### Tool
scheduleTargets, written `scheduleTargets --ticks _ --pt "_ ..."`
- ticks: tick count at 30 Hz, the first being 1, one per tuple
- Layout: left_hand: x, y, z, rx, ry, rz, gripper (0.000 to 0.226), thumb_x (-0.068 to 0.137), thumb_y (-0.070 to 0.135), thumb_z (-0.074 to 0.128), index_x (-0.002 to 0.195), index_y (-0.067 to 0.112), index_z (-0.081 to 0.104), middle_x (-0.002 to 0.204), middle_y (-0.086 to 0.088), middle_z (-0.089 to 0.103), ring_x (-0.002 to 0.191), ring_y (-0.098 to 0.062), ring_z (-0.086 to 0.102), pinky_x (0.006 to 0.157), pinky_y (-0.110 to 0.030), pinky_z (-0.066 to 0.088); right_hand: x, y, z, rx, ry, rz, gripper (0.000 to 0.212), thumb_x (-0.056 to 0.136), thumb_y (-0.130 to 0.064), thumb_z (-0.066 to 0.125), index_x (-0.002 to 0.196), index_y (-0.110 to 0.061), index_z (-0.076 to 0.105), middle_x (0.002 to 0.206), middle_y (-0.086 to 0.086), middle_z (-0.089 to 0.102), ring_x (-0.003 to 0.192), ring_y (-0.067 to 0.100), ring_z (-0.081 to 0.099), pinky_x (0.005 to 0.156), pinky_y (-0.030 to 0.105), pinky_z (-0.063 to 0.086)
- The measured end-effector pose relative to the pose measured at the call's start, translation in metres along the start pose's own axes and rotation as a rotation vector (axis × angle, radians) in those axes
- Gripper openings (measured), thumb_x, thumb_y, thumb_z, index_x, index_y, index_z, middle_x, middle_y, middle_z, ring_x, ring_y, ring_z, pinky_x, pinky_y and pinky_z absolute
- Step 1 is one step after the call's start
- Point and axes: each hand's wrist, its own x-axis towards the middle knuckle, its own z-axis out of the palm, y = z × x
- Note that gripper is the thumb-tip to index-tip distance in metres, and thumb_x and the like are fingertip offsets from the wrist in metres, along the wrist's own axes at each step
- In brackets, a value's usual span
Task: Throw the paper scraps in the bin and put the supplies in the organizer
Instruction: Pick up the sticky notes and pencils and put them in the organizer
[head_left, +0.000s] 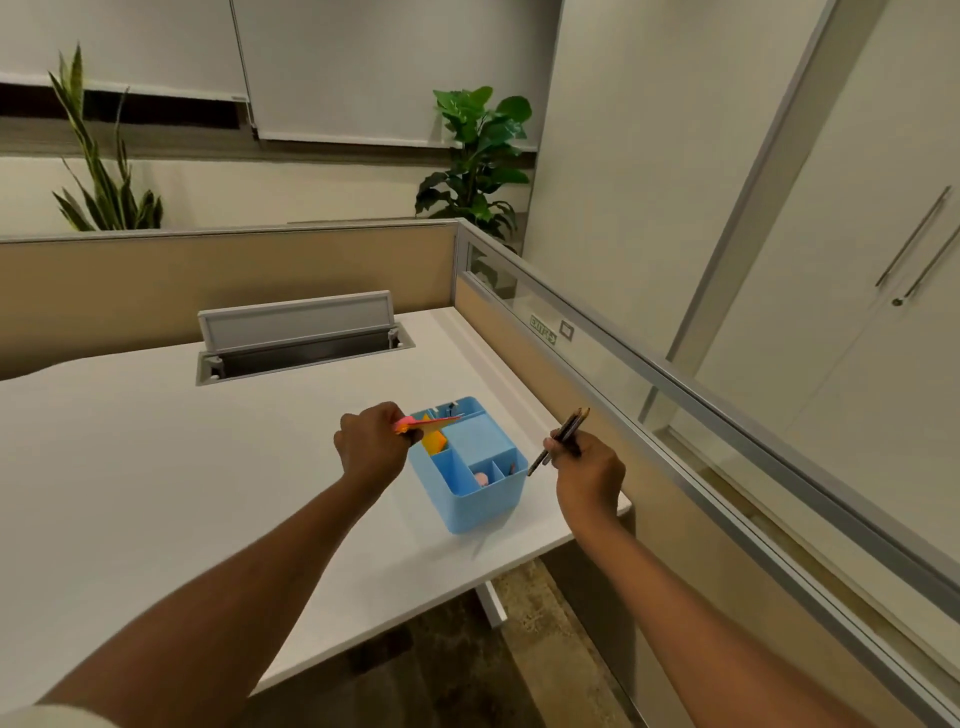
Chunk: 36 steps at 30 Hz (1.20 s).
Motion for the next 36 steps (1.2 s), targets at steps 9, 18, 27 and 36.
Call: scheduleTargets --ticks 9,18,27,36 --pt "0.038 -0.011 0.036 -0.183 0.017 -0.095 0.019 0.088 0.029 0.062 0.1 0.015 0.055 0.087 0.002 0.057 0.077 -0.017 0.056 0.065 -0.03 0.044 0.033 0.033 0.053 -0.064 0.046 0.005 0.013 0.088 -0.023 0.063 0.092 -0.011 0.068 0.077 -0.005 0.066 0.065 0.01 0.064 0.058 0.009 0.044" --pt "0.054 -0.017 0.068 -0.21 0.015 -0.138 0.02 0.087 0.022 0.065 0.099 0.014 0.051 0.092 -0.005 0.059 0.08 -0.02 0.058 0.068 -0.033 0.052 0.049 0.056 0.076 -0.185 0.007 -0.027 0.013 0.085 -0.024 0.067 0.085 -0.011 0.067 0.069 -0.012 0.058 0.054 0.0 0.053 0.053 0.007 0.04" --pt "0.069 -0.013 0.095 -0.156 -0.005 -0.206 0.031 0.086 0.021 0.068 0.107 0.011 0.047 0.102 -0.012 0.061 0.083 -0.025 0.06 0.072 -0.038 0.054 0.053 0.081 0.089 -0.303 -0.096 -0.028 0.022 0.085 -0.031 0.067 0.099 -0.013 0.069 0.086 0.0 0.072 0.07 0.016 0.065 0.059 0.016 0.048" --pt "0.066 -0.024 0.12 -0.024 0.012 -0.157 0.028 0.091 0.025 0.058 0.094 0.019 0.031 0.087 -0.011 0.064 0.067 -0.027 0.061 0.059 -0.033 0.048 0.057 0.097 0.101 -0.428 -0.107 -0.013 0.017 0.082 -0.034 0.07 0.09 -0.02 0.073 0.08 -0.002 0.072 0.059 0.008 0.053 0.048 0.014 0.034"
